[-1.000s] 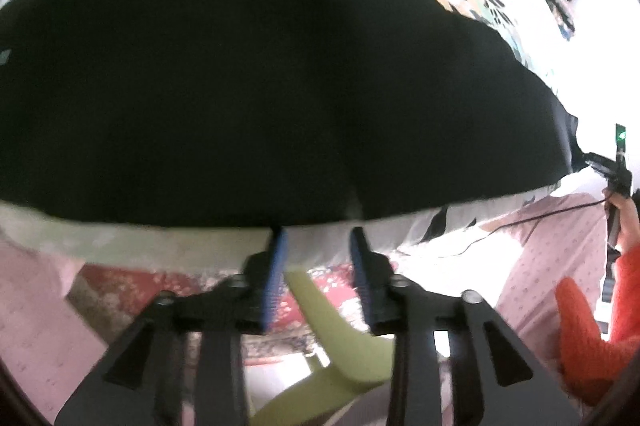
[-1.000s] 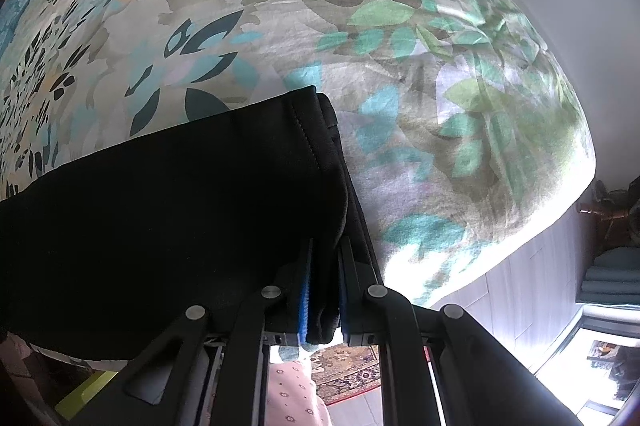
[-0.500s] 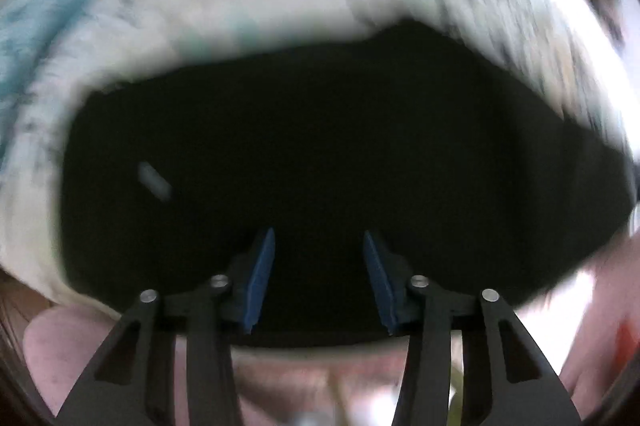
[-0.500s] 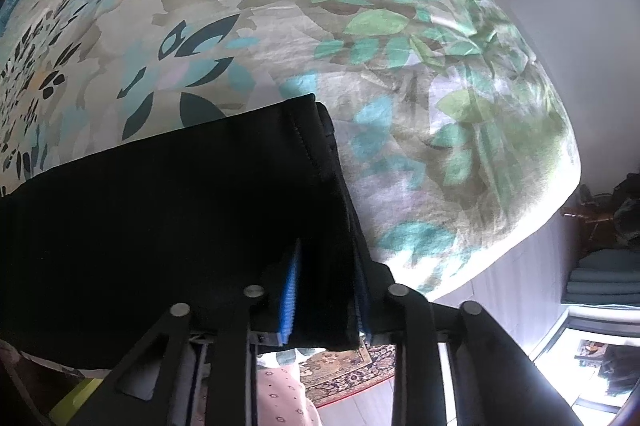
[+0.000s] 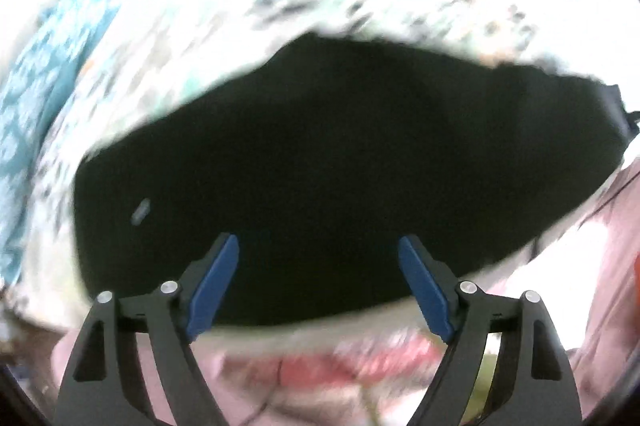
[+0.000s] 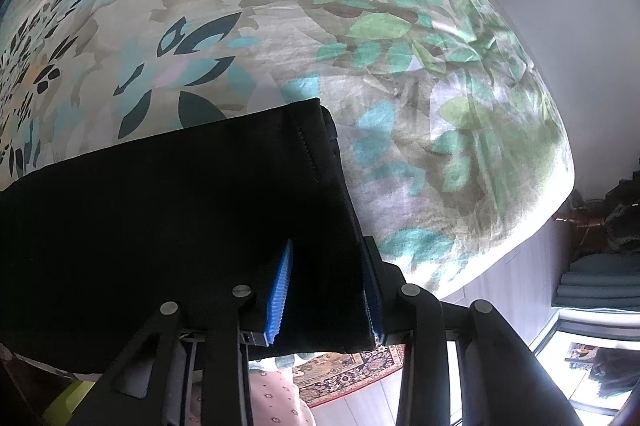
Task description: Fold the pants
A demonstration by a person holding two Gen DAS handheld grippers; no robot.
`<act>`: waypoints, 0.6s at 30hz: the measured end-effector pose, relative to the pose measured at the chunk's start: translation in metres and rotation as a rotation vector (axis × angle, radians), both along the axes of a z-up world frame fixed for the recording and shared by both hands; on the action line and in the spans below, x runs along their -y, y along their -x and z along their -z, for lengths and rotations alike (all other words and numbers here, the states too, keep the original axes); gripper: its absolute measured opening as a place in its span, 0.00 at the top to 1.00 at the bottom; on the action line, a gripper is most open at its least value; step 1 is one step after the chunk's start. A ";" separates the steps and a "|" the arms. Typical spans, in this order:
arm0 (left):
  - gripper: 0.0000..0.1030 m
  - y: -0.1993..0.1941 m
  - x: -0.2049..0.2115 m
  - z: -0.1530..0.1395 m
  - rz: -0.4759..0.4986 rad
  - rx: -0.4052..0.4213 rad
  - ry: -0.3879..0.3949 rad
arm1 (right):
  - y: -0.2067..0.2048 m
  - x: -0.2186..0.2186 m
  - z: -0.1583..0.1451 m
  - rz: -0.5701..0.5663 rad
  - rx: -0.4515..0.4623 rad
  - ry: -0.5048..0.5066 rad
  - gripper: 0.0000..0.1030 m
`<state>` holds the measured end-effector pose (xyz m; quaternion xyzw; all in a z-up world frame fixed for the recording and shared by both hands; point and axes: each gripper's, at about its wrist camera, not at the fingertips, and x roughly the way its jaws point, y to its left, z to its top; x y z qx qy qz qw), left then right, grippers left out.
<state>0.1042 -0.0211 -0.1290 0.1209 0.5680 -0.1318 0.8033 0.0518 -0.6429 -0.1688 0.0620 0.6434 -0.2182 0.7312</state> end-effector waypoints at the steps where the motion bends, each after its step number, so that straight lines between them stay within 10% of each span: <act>1: 0.18 0.000 0.016 0.003 0.022 0.029 0.012 | -0.001 0.000 0.000 0.000 0.000 0.000 0.63; 5: 0.37 0.025 0.062 0.059 0.265 -0.117 -0.222 | -0.001 -0.001 0.000 -0.015 -0.002 0.004 0.57; 9: 0.30 0.050 0.047 0.056 0.310 -0.187 -0.267 | 0.003 0.001 0.001 -0.015 0.005 0.005 0.51; 18: 0.12 -0.003 0.027 -0.013 0.098 0.037 -0.025 | 0.015 0.019 -0.028 -0.009 0.238 -0.160 0.29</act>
